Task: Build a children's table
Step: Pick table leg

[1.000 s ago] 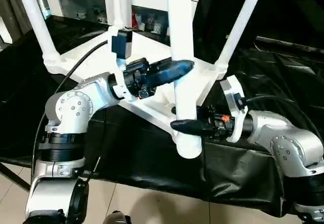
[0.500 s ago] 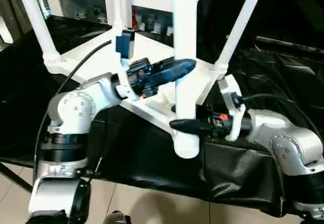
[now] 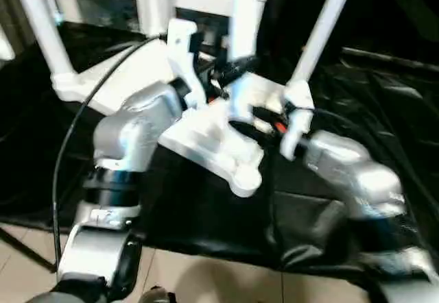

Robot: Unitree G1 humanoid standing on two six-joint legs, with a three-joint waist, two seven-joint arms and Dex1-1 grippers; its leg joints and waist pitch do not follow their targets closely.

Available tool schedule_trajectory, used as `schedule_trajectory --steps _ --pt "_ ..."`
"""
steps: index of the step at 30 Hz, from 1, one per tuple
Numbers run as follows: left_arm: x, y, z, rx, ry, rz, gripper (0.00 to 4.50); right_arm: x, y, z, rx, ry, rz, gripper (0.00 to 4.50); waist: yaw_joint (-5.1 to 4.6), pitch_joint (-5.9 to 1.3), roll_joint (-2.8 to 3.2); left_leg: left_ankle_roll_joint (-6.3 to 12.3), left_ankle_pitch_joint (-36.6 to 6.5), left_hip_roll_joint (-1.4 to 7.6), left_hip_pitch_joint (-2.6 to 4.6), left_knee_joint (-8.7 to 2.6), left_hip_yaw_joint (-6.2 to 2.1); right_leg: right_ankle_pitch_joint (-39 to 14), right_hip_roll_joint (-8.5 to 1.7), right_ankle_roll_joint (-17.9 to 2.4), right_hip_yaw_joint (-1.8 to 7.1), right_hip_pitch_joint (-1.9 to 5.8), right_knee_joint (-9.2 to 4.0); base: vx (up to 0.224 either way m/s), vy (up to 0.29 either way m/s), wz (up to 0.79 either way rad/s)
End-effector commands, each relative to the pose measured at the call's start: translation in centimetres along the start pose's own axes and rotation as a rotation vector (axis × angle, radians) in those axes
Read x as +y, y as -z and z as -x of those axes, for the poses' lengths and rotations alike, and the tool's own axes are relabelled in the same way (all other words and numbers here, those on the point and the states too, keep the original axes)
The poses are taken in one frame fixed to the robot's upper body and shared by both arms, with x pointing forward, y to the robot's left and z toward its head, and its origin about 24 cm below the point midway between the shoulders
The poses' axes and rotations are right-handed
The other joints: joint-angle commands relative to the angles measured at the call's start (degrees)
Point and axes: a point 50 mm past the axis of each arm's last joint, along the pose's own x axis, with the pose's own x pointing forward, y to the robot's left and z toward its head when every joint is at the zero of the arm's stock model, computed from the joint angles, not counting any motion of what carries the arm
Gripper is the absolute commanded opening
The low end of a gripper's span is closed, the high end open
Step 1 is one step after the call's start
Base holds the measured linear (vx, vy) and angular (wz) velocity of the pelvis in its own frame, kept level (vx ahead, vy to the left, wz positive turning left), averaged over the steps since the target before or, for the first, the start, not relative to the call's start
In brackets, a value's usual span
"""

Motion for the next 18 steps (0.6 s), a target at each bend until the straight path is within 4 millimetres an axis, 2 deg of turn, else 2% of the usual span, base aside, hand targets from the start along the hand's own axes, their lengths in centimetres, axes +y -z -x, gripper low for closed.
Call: schedule_trajectory --steps 1,3,4,8,10,16,17,18 --pt "-1.2 -0.8 -0.4 0.0 0.016 -0.042 1.84 -0.5 -0.3 -0.2 -0.014 0.039 0.011 2.69 -0.01 -4.63 -0.03 -3.97 -9.7 2.64 2.34 -3.64 -1.86 -4.3 -3.1 -10.8 2.01 1.63 -3.79 0.0 0.0 0.0" --pt "-1.2 -0.8 -0.5 0.011 0.005 -0.043 1.84 -0.4 -0.4 -0.3 -0.021 0.035 0.007 2.57 0.09 -4.6 0.21 -3.24 -8.7 2.6 2.38 -3.62 -1.78 -2.2 -2.81 -11.1 1.96 1.57 -3.64 0.0 0.0 0.0" --pt "-1.1 -0.8 -0.4 0.012 0.004 -0.044 1.84 -0.4 -0.4 -0.4 -0.019 0.027 0.012 2.43 0.1 -4.56 0.09 -3.1 -8.8 2.55 2.31 -3.61 -1.79 -2.1 -2.8 -11.0 1.95 1.67 -3.67 0.0 0.0 0.0" --pt "-1.0 -0.7 -0.4 0.024 -0.012 -0.061 1.84 -0.6 -0.6 -0.4 -0.028 0.023 0.015 2.1 0.06 -4.4 0.17 -3.82 -11.1 2.61 2.45 -3.77 -1.83 -5.7 -2.87 -10.2 1.99 1.49 -4.08 0.0 0.0 0.0" --pt "-0.9 -0.6 -0.4 0.028 -0.018 -0.058 1.84 -0.7 -0.6 -0.3 -0.03 0.016 0.019 1.93 0.07 -4.46 0.19 -3.99 -10.9 2.62 2.4 -3.79 -1.88 -5.4 -2.88 -10.0 1.99 1.52 -4.0 0.0 0.0 0.0" --pt "-0.7 -0.6 -0.4 0.033 -0.029 -0.028 1.83 -0.6 -1.0 0.4 -0.049 -0.065 0.025 1.86 0.15 -4.58 0.06 -3.0 -9.3 2.49 2.27 -3.56 -1.77 -2.6 -2.82 -10.7 1.97 1.77 -3.74 0.0 0.0 0.0" --pt "-0.7 -0.6 -0.4 0.033 -0.022 -0.021 1.83 -0.6 -1.0 0.4 -0.051 -0.072 0.024 1.86 0.18 -4.52 0.2 -2.89 -9.4 2.52 2.3 -3.57 -1.78 -2.9 -2.84 -10.7 2.0 1.7 -3.82 0.0 0.0 0.0" --pt "-0.8 -0.7 -0.3 0.029 0.02 0.019 2.38 -0.4 -1.3 0.7 -0.063 -0.12 0.02 1.86 0.17 -4.52 0.13 -2.88 -9.7 2.46 2.32 -3.53 -1.71 -3.2 -2.84 -10.9 1.99 1.7 -3.84 0.0 0.0 0.0"
